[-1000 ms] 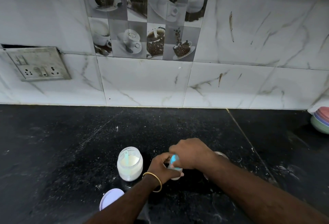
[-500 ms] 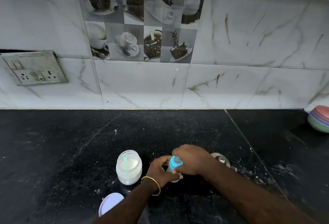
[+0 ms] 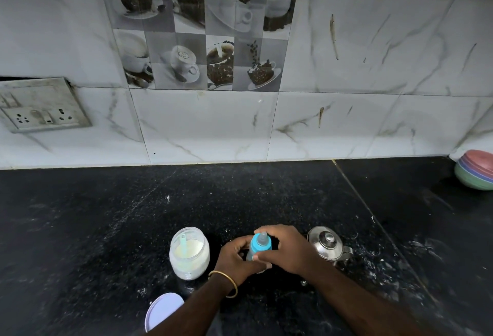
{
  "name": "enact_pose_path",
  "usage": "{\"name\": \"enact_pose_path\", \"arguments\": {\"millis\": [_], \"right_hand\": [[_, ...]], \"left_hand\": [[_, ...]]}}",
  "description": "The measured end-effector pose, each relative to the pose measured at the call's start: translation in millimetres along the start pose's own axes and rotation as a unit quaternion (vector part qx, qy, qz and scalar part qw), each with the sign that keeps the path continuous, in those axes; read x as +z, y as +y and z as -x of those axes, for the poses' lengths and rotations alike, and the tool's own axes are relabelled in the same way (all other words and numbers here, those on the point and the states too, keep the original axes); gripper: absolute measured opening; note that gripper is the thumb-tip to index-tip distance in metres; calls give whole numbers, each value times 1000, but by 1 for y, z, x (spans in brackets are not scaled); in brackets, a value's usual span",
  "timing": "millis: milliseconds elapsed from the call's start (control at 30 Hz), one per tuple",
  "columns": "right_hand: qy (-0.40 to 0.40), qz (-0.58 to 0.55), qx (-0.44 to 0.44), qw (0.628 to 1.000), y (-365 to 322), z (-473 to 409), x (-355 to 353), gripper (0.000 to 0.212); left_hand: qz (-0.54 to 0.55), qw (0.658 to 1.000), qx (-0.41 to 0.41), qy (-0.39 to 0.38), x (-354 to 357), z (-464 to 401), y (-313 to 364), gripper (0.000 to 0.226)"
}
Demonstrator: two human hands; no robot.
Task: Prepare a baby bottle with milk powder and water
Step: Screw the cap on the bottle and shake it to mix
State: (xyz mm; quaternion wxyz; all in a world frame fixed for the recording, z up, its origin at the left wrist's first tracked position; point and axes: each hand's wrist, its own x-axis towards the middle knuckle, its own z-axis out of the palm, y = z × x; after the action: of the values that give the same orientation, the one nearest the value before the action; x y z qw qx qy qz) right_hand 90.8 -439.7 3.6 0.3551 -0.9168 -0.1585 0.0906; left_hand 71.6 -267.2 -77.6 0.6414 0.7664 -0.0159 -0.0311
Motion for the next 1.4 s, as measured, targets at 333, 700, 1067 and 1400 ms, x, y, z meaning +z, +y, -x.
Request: {"name": "enact_pose_path", "arguments": {"millis": [333,700,1067,1400], "right_hand": [[198,-39,64,977,-20,19,44,40],[61,-264,-5,963,-28,-2,9,41],[210,-235,62,947,-51,9,33,30],[29,-222,42,974,-53,13,-26,44]], "left_hand": [[-3,999,35,6,3,10,14,46],[40,995,80,-37,-5,9,66,34],[36,998,6,53,2,19,68,28],[67,994,-49,-71,-19,-3,93,56]]}}
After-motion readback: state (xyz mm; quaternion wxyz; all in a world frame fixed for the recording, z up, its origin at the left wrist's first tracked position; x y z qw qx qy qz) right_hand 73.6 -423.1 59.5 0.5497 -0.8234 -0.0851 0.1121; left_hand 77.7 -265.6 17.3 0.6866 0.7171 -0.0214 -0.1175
